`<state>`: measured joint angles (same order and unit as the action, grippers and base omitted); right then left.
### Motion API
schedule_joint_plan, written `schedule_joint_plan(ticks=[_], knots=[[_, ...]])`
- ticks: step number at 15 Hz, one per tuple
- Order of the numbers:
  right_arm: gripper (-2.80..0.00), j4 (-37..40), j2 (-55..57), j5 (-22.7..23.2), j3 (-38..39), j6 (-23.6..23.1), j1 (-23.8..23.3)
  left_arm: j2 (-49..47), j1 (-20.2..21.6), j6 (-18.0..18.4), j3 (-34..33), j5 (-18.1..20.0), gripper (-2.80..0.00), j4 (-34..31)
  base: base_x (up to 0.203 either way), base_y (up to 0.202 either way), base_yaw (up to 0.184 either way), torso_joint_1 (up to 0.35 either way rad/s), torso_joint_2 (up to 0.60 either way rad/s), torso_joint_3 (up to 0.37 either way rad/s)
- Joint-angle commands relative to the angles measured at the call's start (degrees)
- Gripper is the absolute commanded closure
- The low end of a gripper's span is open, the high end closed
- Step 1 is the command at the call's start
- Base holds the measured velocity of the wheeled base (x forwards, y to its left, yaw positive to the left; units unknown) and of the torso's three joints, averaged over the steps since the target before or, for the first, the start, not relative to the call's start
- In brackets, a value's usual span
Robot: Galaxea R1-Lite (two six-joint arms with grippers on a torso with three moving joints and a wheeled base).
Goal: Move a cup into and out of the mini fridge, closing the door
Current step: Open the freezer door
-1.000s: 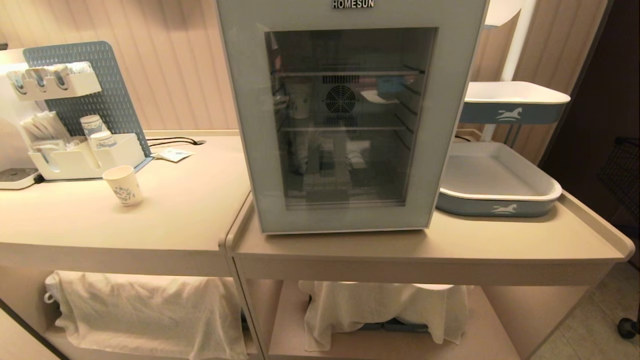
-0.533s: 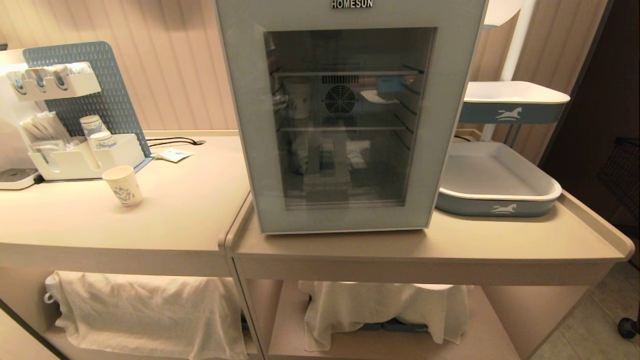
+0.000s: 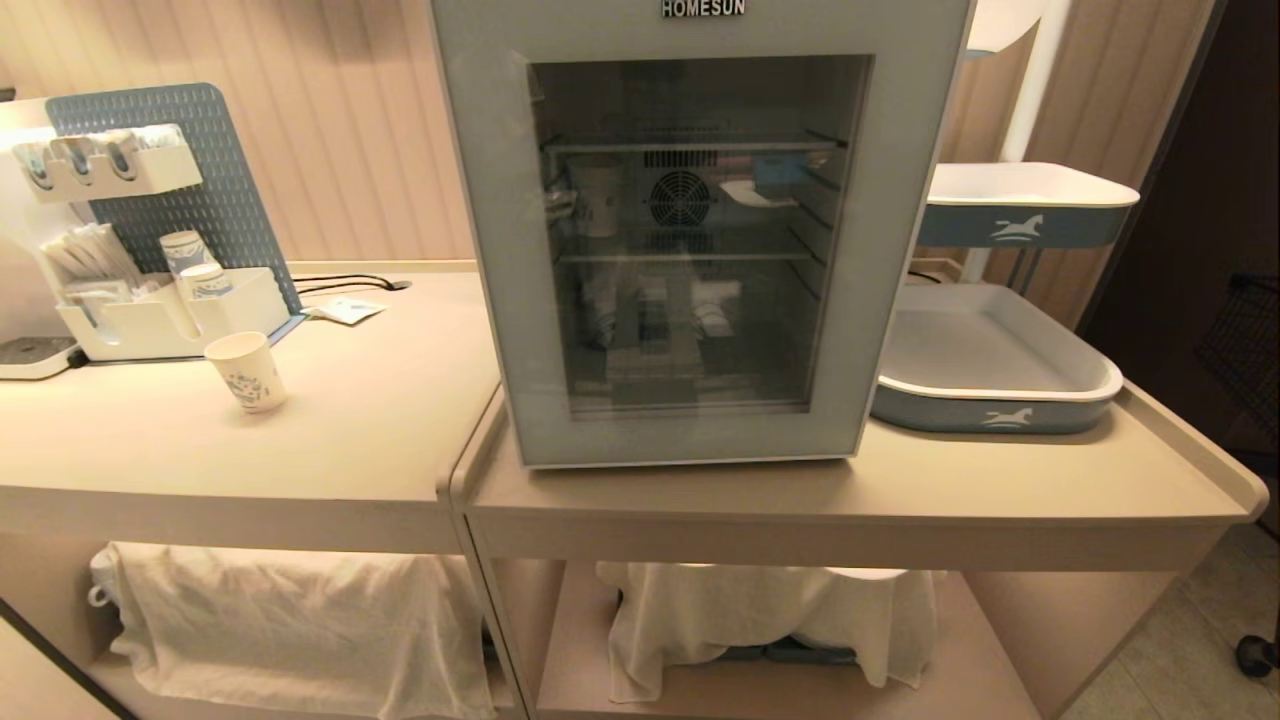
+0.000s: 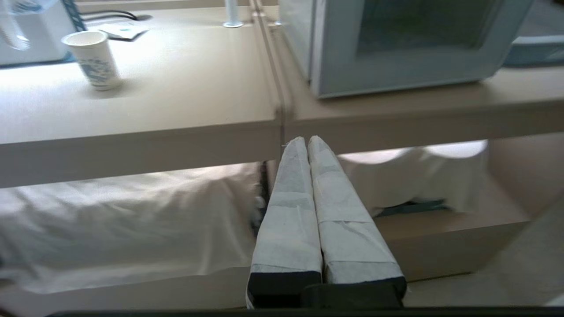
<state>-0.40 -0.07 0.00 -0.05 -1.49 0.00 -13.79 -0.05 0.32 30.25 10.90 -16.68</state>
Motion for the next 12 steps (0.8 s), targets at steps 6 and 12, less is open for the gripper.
schedule_joint_plan(ticks=[6,12], knots=[[0.00,0.03,0.07,0.00,0.05,-0.01,0.00,-34.68,-1.29,-13.75,24.90,17.82,0.00,-1.33,0.000,0.000,0.000,0.000,0.00,0.000],[0.00,0.05,0.07,0.00,-0.04,-0.01,0.00,-48.64,2.15,-18.66,28.23,26.26,0.00,3.40,0.000,0.000,0.000,0.000,0.00,0.000]])
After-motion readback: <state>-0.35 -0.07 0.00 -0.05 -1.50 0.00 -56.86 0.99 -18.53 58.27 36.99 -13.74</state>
